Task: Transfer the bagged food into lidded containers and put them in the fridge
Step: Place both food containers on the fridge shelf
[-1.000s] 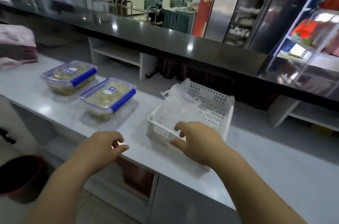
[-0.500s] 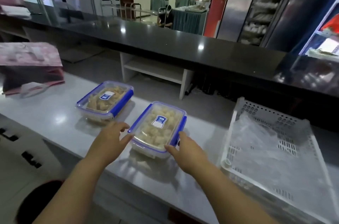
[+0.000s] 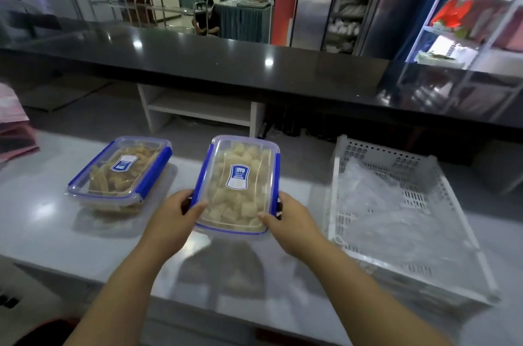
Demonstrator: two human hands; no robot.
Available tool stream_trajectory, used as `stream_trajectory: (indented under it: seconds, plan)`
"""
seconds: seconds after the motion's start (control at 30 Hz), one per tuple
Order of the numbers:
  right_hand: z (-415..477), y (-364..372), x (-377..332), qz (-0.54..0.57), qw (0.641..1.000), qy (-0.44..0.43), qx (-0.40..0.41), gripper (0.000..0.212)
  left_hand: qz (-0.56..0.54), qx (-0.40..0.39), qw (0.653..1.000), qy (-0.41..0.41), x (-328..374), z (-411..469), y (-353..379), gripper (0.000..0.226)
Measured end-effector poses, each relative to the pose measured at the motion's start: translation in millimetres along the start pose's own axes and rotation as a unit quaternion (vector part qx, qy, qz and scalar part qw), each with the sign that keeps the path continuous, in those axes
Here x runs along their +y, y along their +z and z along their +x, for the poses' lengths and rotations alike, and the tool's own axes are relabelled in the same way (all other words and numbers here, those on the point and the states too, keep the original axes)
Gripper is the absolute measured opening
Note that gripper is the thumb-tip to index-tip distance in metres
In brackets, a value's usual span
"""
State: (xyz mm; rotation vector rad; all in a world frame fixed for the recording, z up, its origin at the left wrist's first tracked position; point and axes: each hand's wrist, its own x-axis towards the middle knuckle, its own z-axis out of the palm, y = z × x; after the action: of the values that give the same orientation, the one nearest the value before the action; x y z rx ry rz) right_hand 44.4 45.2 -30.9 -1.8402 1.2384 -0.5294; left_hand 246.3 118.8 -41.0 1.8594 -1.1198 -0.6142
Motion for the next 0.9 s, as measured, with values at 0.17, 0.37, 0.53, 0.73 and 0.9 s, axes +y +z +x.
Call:
stream_trajectory:
  seconds: [0.17, 0.37, 0.53, 0.73, 0.9]
  plan:
    - [-33.4, -69.5, -11.8, 0.03, 0.993, -0.073, 0.082, 0.032, -0.048, -0.006, 0.99, 0.129, 76.2, -11.4, 10.0, 0.021]
    - [-97.4, -170.6, 12.7, 0.014, 0.977, -0.094, 0.192, 0.043, -0.095, -0.073, 0.964, 0.238, 162.2, -35.7, 78.6, 0.03]
    - [-181.3, -249.1, 61.2, -0.001, 0.959, -0.055, 0.277, 0.036, -0.119, -0.155, 0.934, 0.299, 228.1, -78.8, 165.1, 0.025]
    - [-305.4, -325.1, 135.4, -0.021, 0.927, 0.053, 0.37, 0.041, -0.12, -0.278, 0.893, 0.333, 290.7, -164.2, 289.6, 0.026]
    - [-412.4, -369.5, 198.8, -0.013, 0.889, 0.147, 0.434, 0.037, -0.1, -0.371, 0.853, 0.354, 331.3, -253.4, 388.7, 0.027]
